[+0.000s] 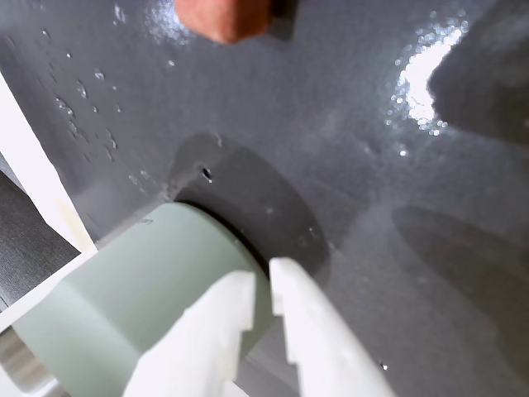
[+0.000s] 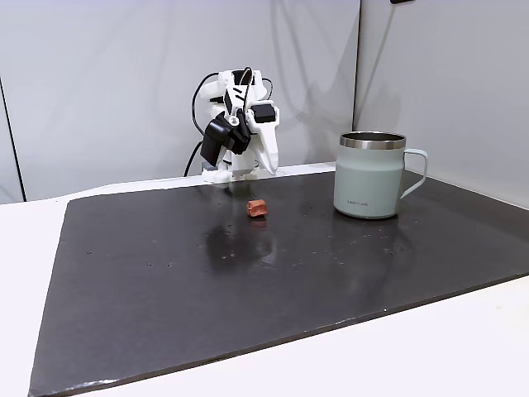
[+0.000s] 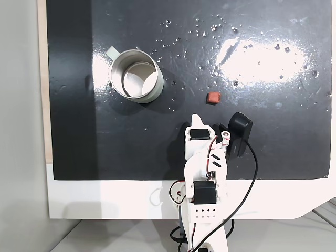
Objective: Grasp a cube and put it in the cup.
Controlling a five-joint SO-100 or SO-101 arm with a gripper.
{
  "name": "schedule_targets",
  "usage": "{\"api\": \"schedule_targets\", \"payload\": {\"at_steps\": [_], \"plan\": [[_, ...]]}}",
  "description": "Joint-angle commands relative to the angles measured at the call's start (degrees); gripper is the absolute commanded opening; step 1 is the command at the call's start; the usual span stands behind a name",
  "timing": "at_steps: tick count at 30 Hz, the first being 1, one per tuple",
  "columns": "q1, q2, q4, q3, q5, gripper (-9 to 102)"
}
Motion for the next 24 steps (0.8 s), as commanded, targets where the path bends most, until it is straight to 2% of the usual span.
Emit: {"api": "schedule_targets", "payload": {"at_steps": [1, 20, 24], "plan": [[0.70, 0.62, -2.99, -0.09, 0.97, 0], [0.18, 0.62, -4.48, 0.35, -0.44, 0], [1.14, 0.62, -1.23, -2.20, -1.93, 0]]}}
